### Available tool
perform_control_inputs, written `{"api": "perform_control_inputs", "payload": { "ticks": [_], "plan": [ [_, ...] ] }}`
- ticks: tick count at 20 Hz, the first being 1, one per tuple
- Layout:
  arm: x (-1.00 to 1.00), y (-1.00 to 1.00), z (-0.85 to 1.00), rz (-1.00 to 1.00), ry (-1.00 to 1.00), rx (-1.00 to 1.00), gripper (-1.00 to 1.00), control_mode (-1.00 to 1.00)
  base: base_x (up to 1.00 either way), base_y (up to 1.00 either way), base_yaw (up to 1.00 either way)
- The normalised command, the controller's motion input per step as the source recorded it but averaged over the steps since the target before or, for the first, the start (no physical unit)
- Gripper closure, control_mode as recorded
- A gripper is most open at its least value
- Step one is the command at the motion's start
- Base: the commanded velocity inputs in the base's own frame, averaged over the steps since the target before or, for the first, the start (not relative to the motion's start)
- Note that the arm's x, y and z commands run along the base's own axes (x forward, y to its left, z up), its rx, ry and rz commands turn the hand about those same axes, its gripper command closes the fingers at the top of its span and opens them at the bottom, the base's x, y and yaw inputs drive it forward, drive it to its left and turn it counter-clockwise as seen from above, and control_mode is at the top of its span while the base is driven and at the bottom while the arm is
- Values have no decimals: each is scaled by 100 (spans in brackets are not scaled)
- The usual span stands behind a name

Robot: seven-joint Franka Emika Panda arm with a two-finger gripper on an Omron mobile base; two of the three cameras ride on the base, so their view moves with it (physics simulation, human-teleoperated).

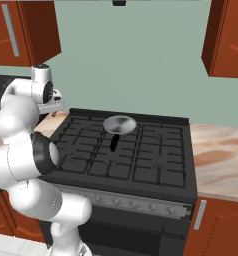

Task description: Put the bell pepper and squash in the pan. Then turn on the rear center burner and set the heat to medium.

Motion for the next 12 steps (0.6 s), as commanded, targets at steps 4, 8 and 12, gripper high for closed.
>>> {"api": "perform_control_inputs", "payload": {
  "ticks": [4, 8, 12],
  "plan": [
    [25, 25, -17, 12, 13, -1, -100, -100, 0, 0, 0],
    [18, 32, 0, 8, 11, -8, -100, -100, 0, 0, 0],
    [10, 37, 0, 12, 5, -3, -100, -100, 0, 0, 0]
  ]
}}
